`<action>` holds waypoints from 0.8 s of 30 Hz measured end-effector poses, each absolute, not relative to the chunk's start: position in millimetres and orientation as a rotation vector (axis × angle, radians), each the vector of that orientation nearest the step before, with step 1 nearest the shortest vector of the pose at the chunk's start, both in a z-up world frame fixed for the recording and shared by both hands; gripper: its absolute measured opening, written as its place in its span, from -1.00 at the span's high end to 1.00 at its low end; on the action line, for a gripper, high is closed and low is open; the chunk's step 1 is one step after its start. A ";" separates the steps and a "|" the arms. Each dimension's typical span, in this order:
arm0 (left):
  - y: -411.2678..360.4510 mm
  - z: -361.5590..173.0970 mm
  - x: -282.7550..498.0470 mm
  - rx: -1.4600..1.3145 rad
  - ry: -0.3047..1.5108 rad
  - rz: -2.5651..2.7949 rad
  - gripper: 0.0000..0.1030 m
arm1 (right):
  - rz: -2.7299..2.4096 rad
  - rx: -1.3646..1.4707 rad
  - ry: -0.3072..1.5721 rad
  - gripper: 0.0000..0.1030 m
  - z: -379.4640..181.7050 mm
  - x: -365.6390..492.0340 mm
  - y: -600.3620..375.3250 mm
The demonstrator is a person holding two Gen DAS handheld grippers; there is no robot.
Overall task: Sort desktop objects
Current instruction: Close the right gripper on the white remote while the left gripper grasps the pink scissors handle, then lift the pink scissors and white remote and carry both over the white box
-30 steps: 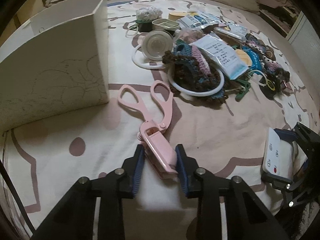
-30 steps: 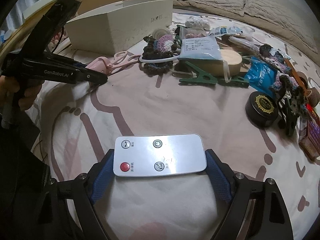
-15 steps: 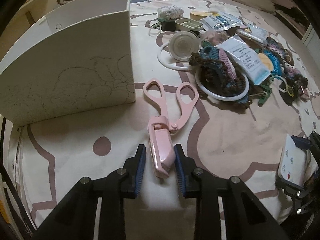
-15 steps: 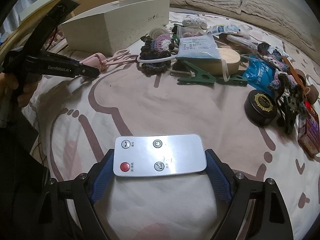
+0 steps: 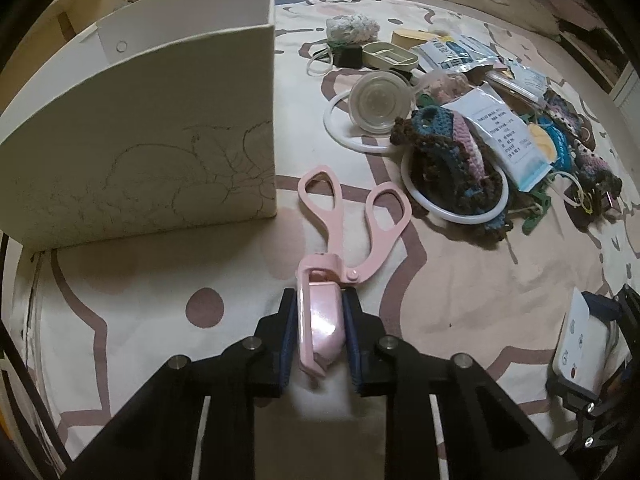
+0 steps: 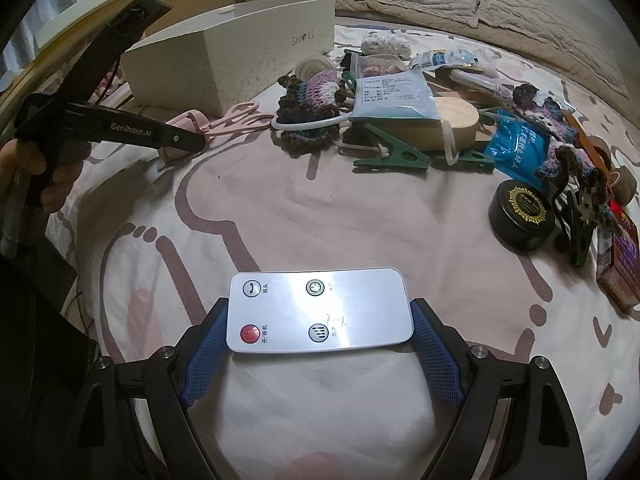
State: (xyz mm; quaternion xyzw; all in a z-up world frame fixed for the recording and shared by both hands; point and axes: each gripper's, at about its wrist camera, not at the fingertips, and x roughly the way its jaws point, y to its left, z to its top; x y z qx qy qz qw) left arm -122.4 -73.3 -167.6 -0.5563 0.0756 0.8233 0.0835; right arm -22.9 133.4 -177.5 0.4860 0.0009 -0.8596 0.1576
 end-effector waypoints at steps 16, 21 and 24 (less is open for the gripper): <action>-58.6 -148.3 -112.2 -1.567 0.278 2.434 0.63 | -2.492 1.377 -0.041 -0.69 -165.3 -27.3 145.2; -61.8 -140.1 -114.2 -1.551 0.269 2.453 0.63 | -2.513 1.367 -0.049 -0.69 -159.1 -28.7 150.6; -63.7 -135.4 -114.8 -1.538 0.272 2.467 0.63 | -2.525 1.355 -0.052 -0.69 -155.4 -30.3 153.1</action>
